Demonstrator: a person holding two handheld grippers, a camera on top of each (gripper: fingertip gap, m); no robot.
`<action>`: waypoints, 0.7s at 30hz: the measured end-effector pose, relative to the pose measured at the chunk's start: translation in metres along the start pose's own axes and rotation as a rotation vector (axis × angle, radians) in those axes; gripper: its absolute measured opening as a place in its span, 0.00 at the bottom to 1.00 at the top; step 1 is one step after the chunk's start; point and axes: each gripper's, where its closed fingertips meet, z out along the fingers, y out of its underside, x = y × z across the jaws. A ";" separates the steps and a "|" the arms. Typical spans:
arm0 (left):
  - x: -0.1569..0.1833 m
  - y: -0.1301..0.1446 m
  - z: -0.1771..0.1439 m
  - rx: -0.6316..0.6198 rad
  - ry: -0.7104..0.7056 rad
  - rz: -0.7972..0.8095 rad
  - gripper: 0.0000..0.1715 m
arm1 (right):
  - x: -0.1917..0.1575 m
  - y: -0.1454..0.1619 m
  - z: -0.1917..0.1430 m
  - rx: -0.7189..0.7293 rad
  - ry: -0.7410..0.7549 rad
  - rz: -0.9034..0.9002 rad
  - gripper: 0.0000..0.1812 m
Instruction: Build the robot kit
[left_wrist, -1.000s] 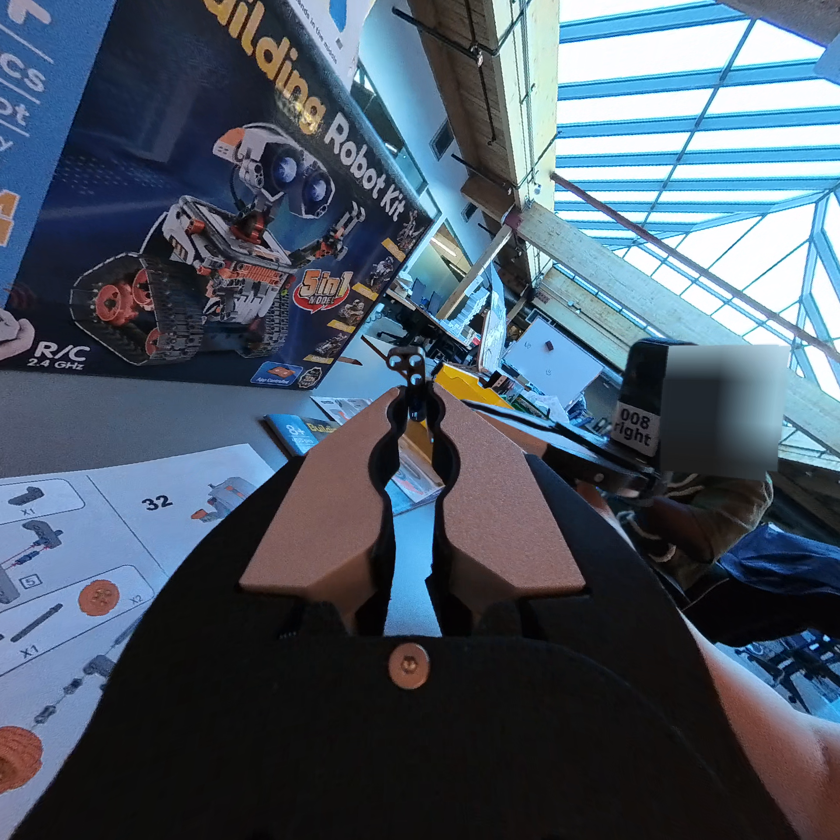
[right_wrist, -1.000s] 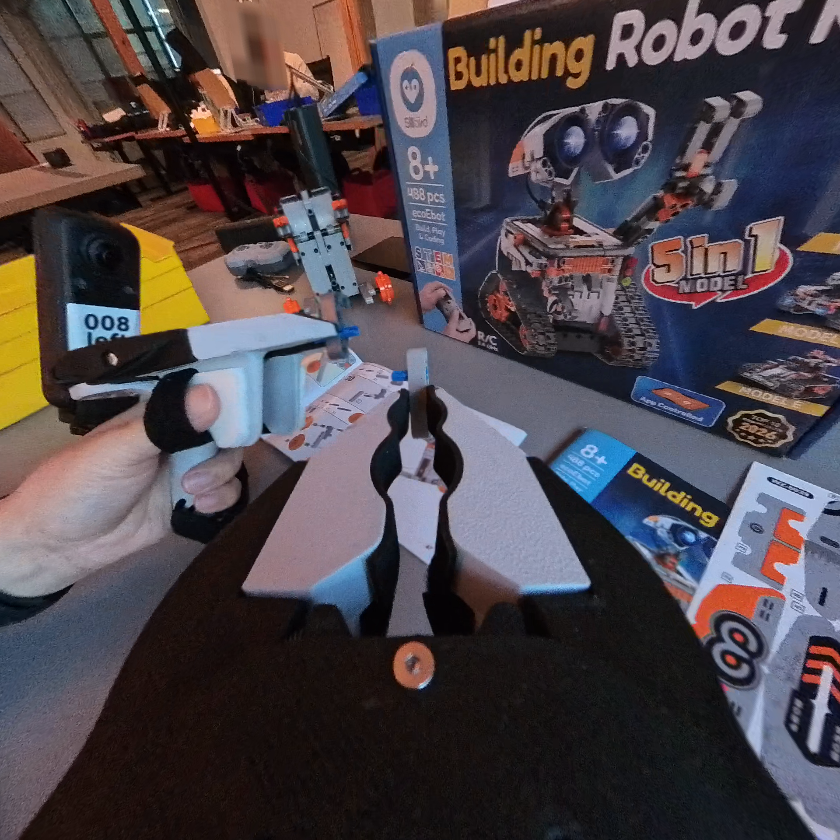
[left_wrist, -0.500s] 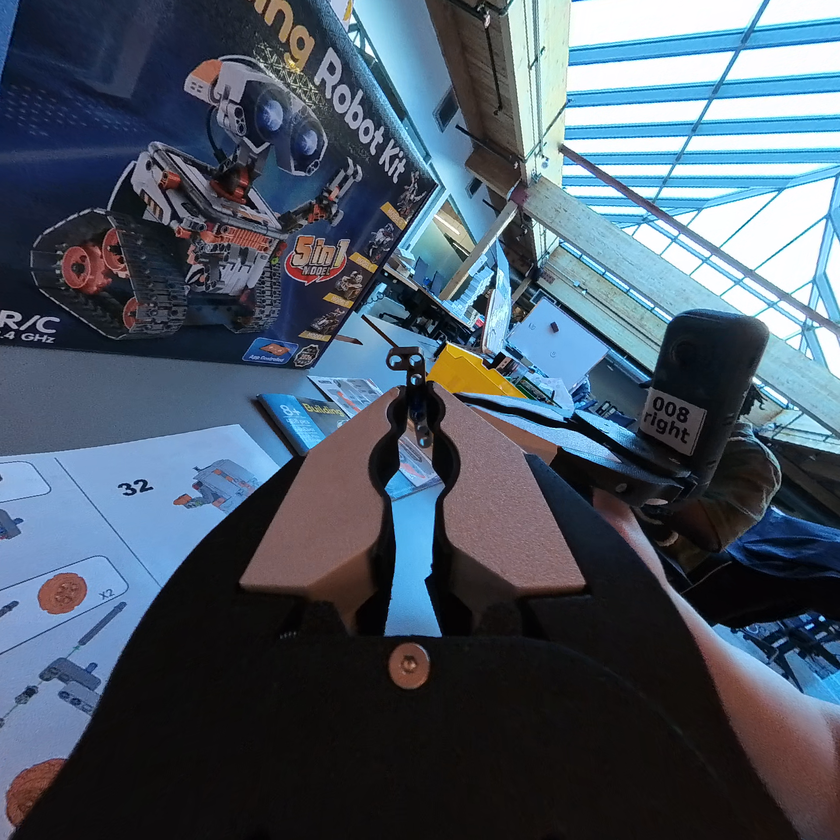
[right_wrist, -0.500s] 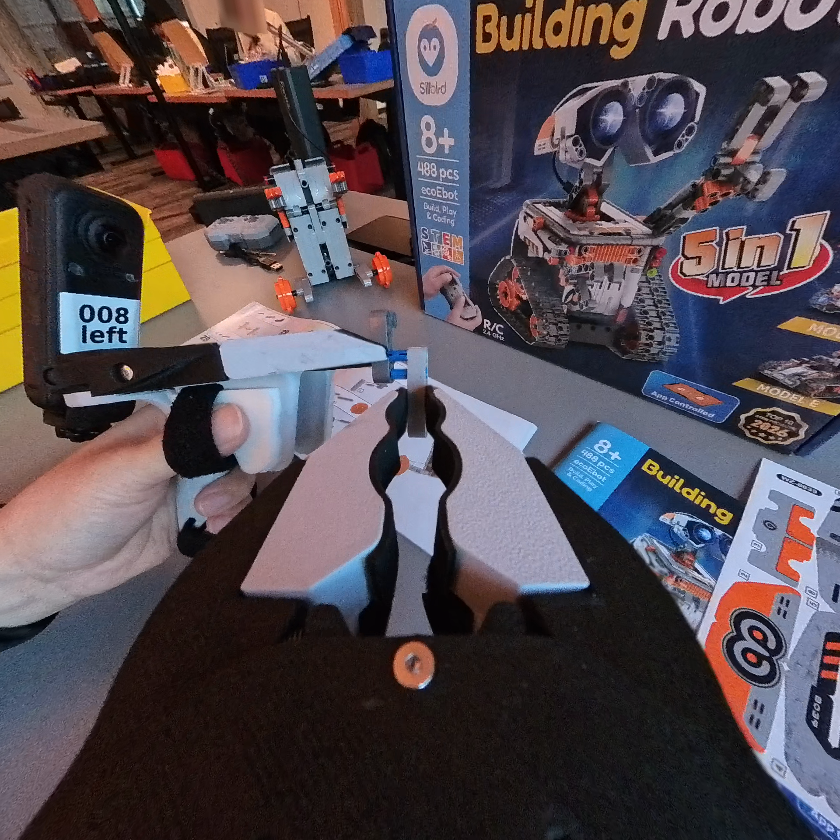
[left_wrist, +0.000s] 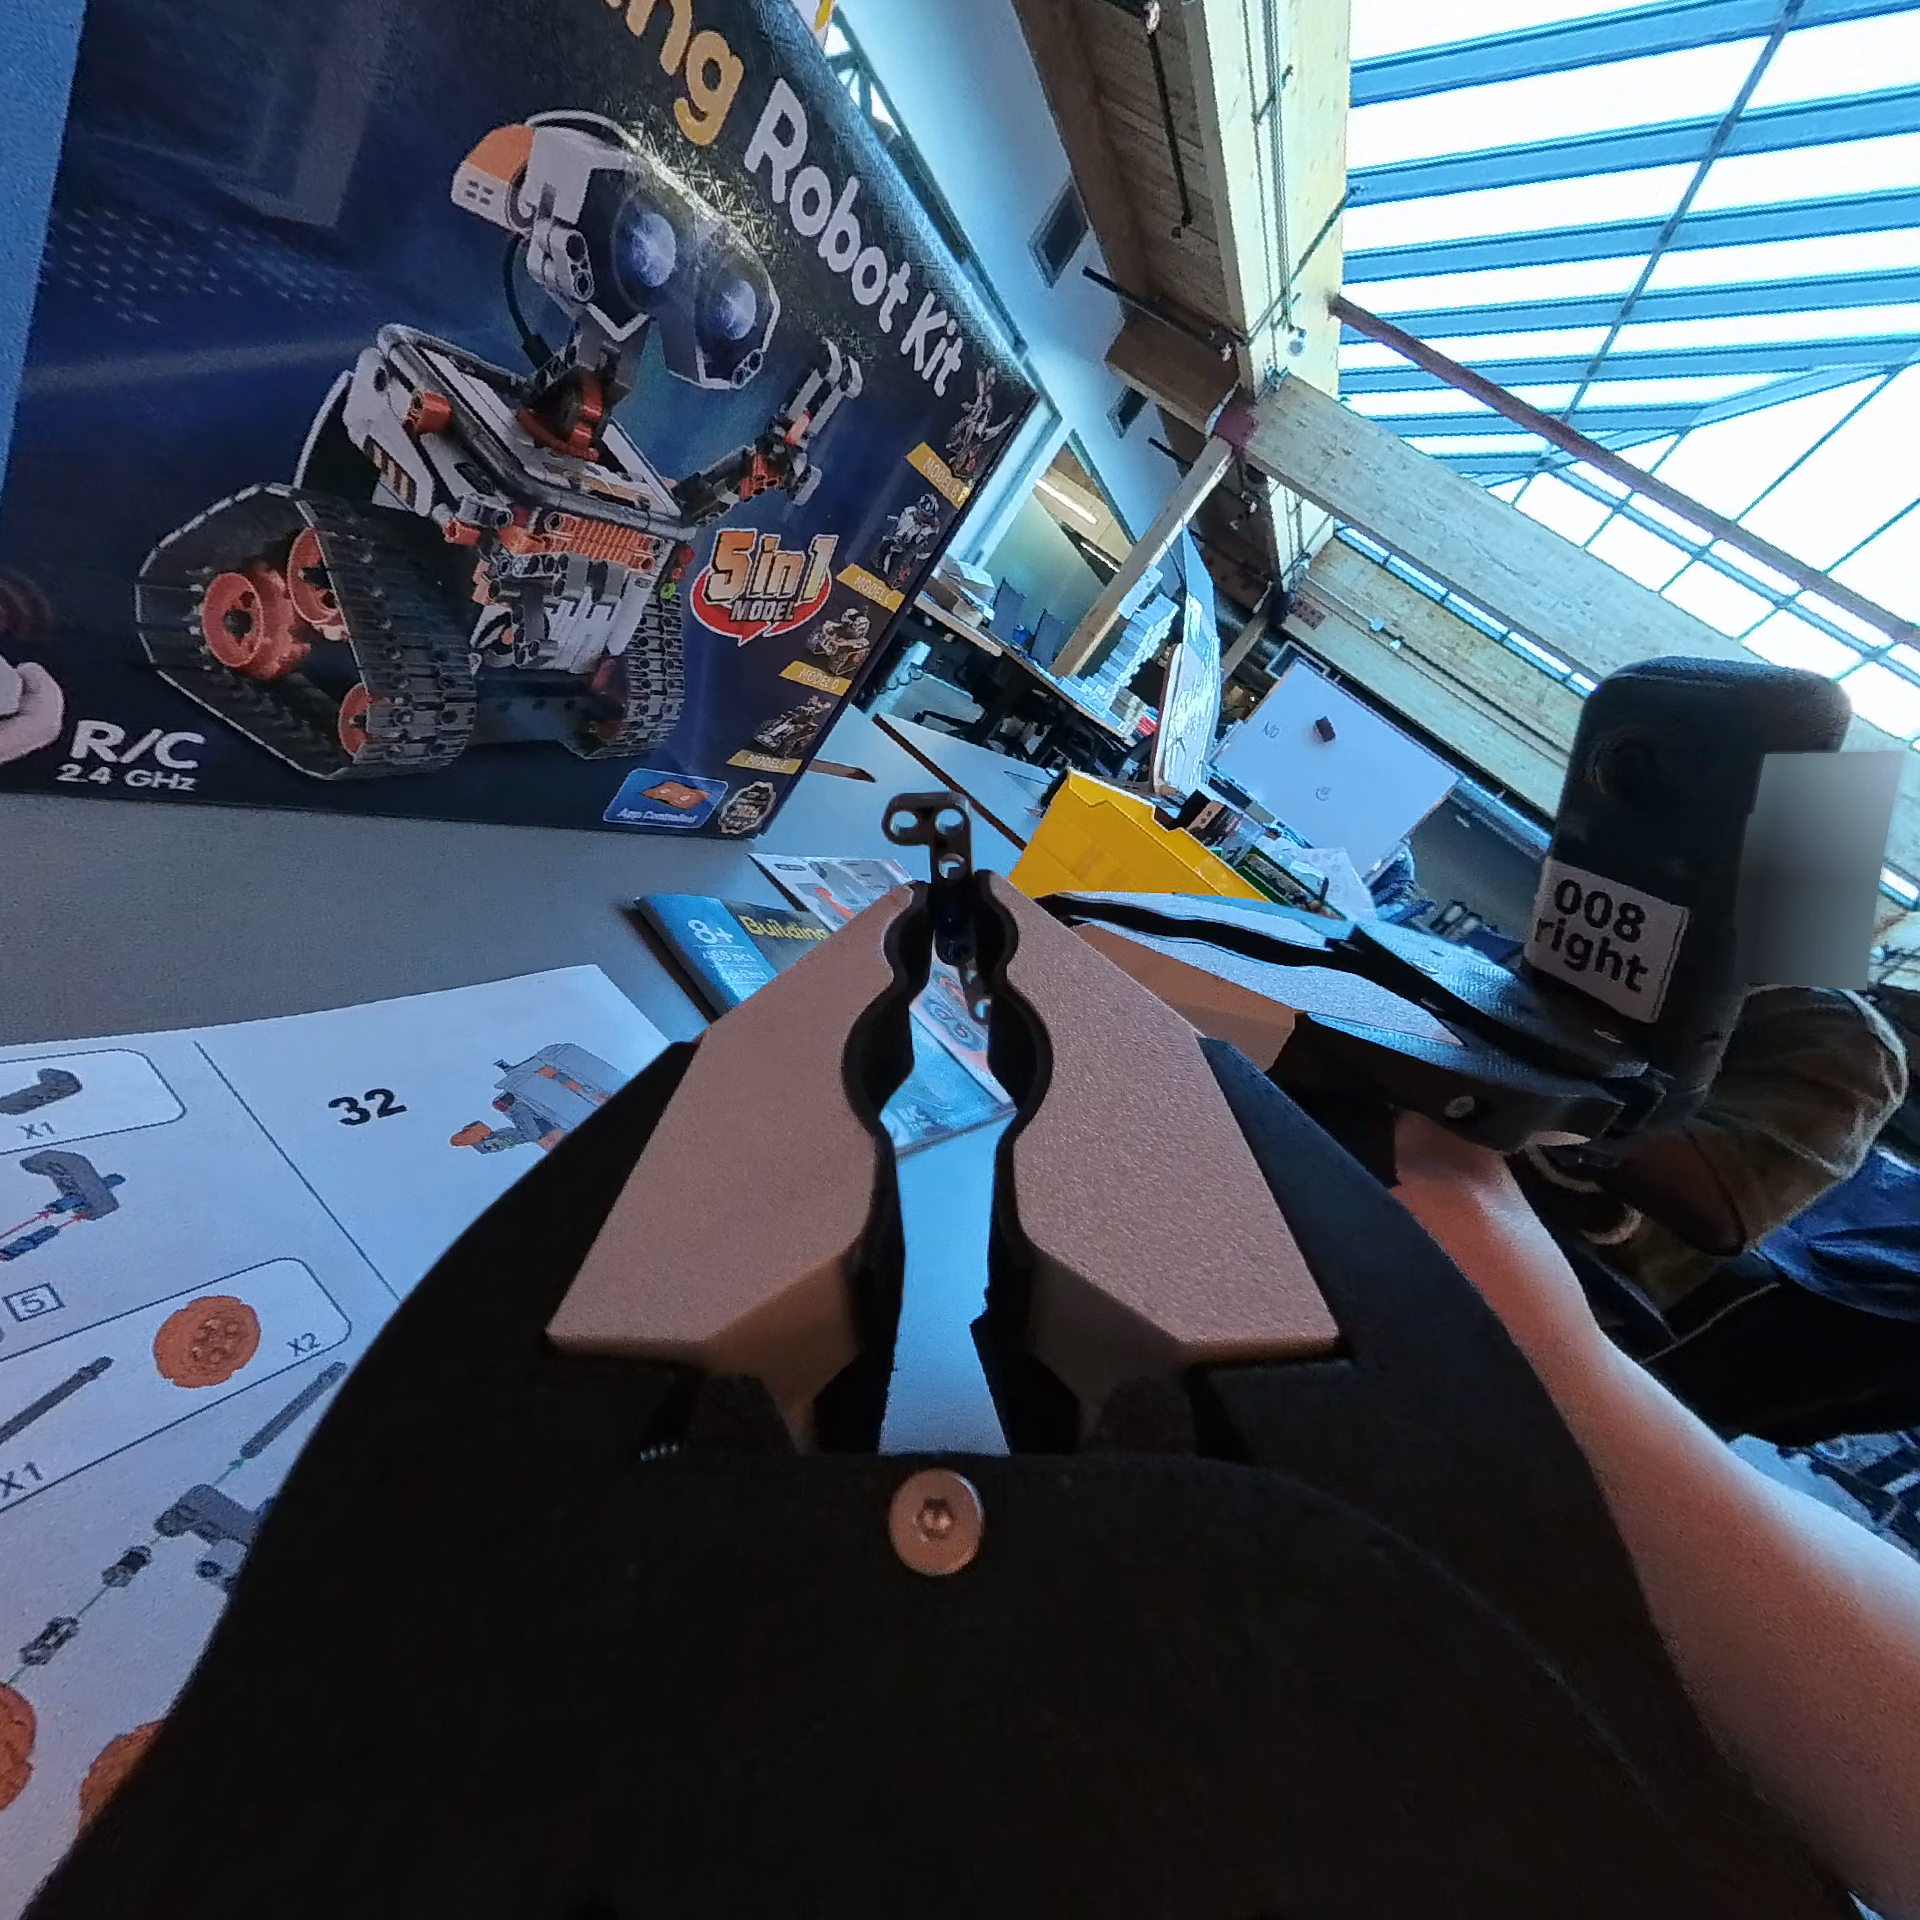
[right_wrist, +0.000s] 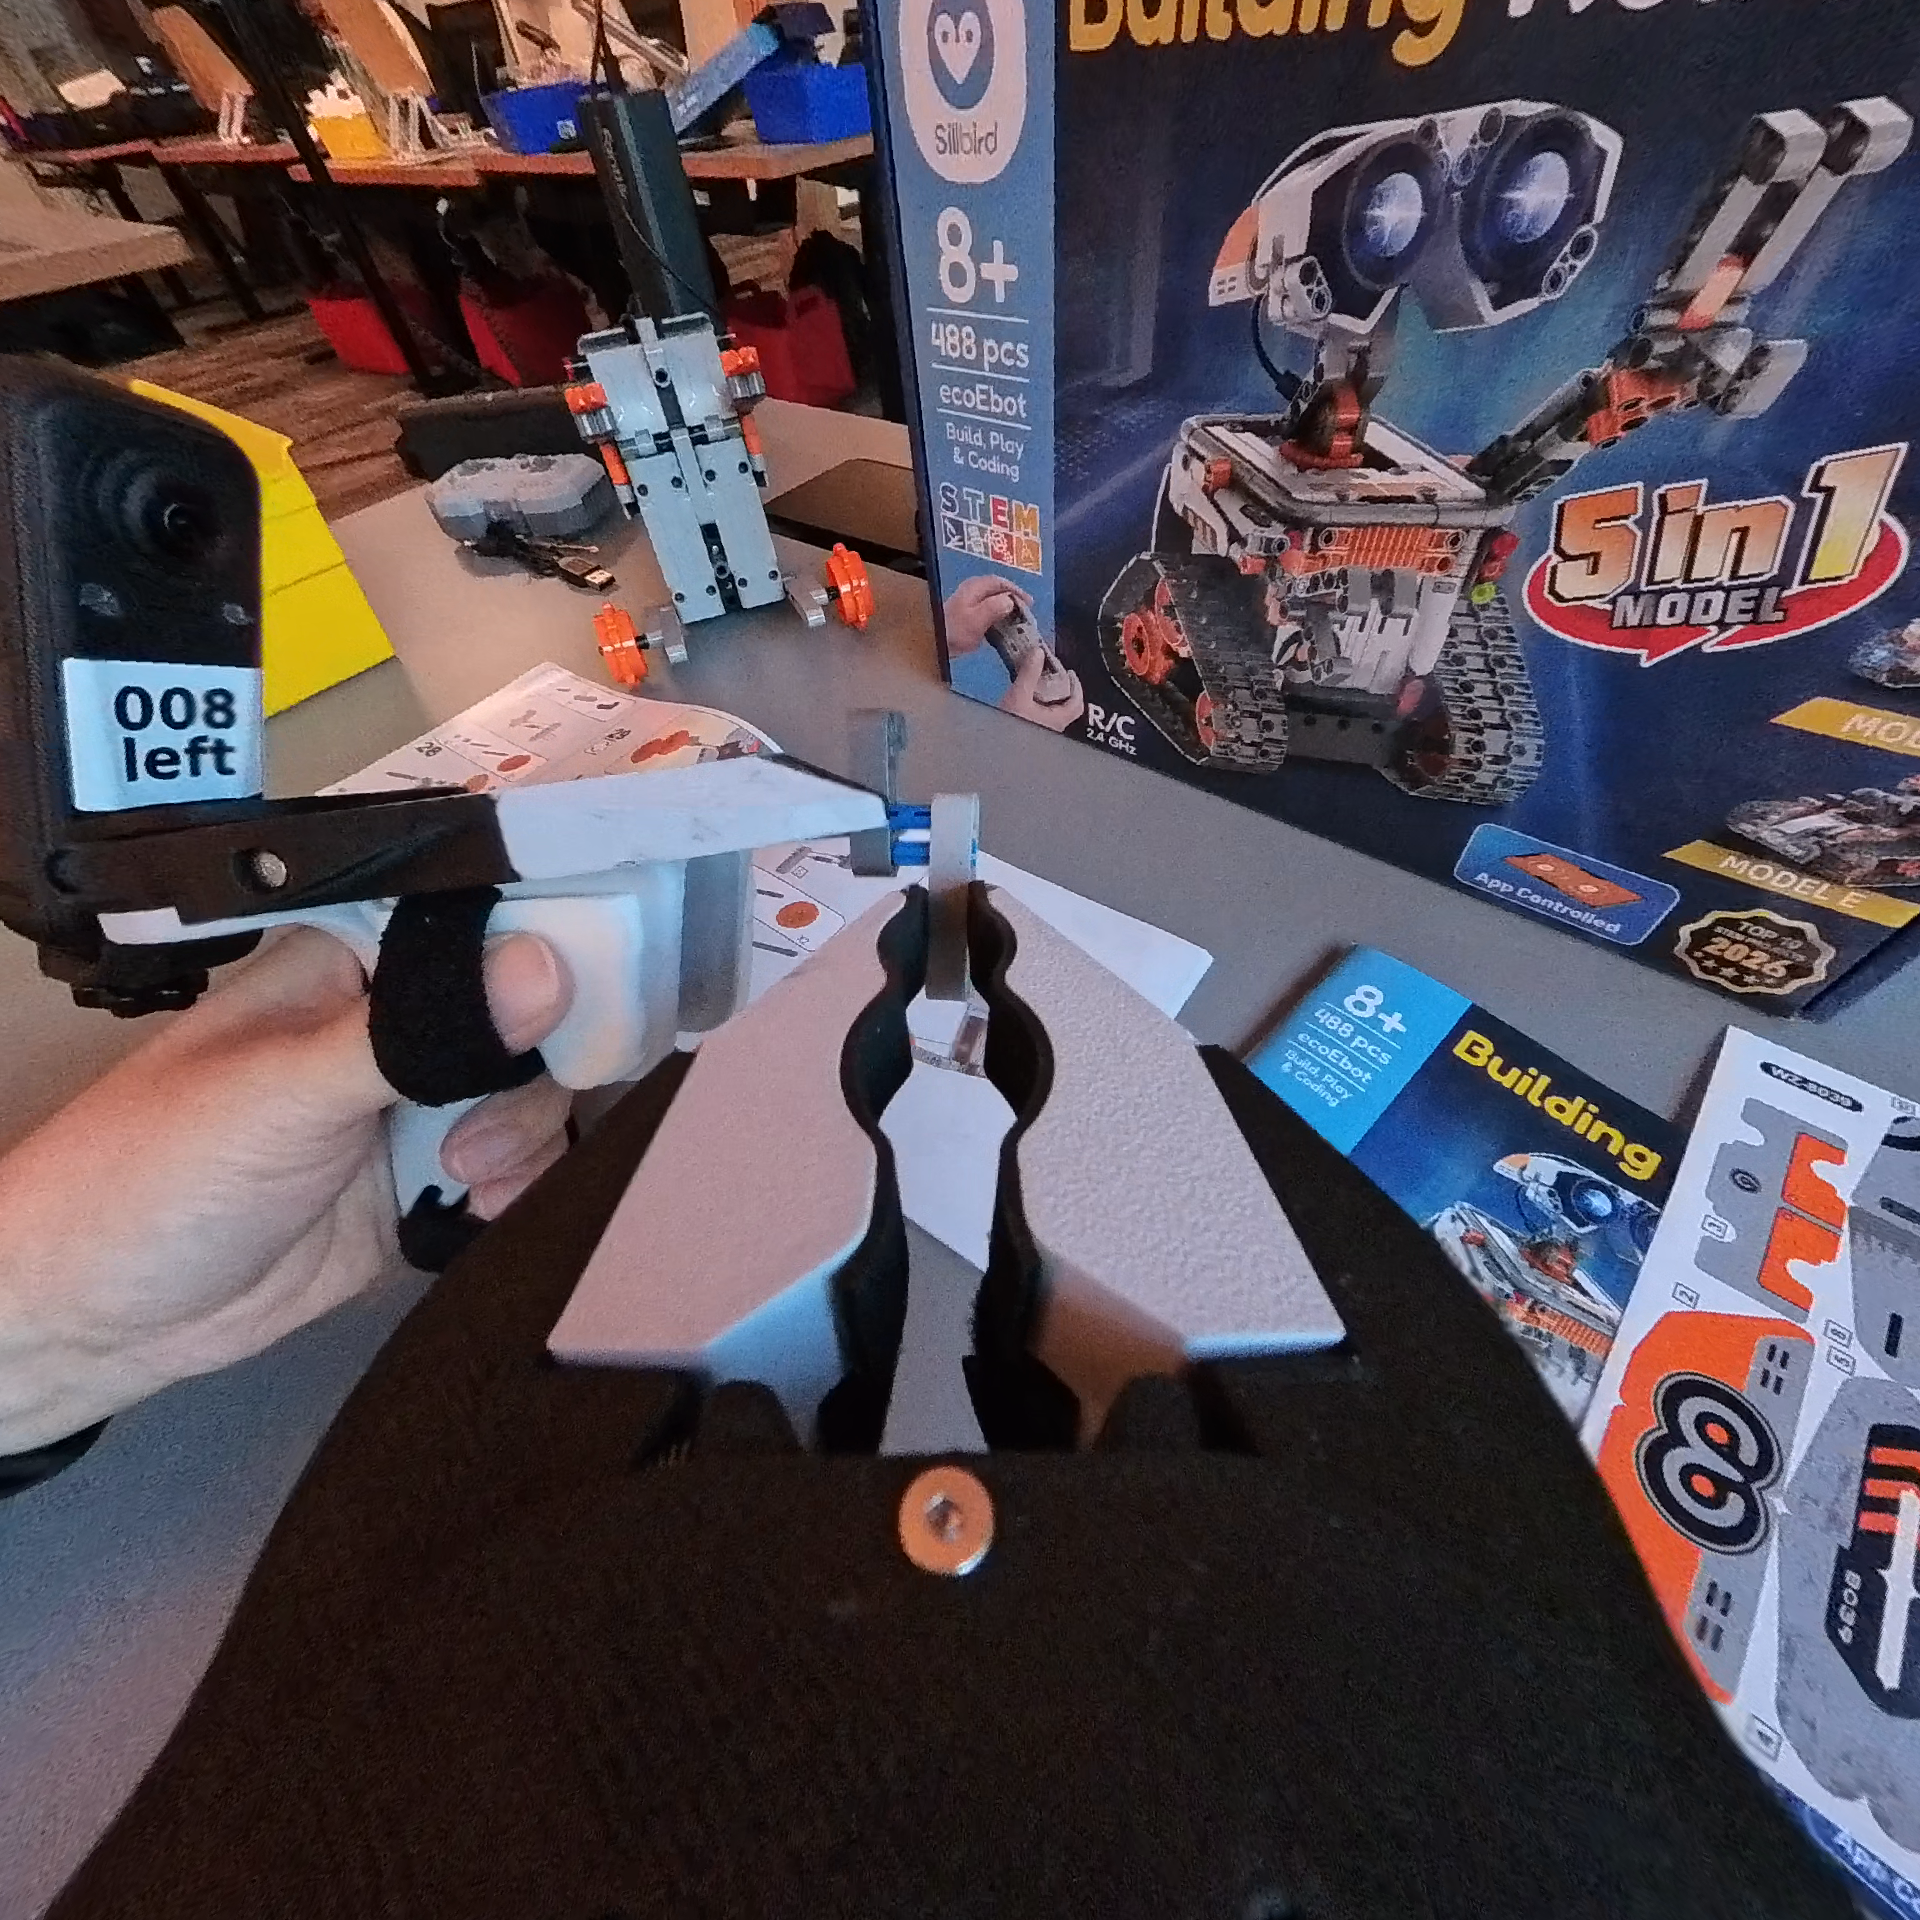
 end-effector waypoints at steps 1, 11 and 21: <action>0.000 0.000 0.000 0.001 -0.002 0.004 0.02 | 0.000 0.000 0.000 0.000 -0.001 0.008 0.03; -0.002 0.002 0.001 -0.004 0.006 -0.016 0.02 | 0.002 0.003 0.001 -0.010 0.012 0.017 0.03; -0.007 0.003 0.001 0.017 -0.012 -0.064 0.02 | 0.002 0.006 0.004 -0.006 0.010 0.056 0.03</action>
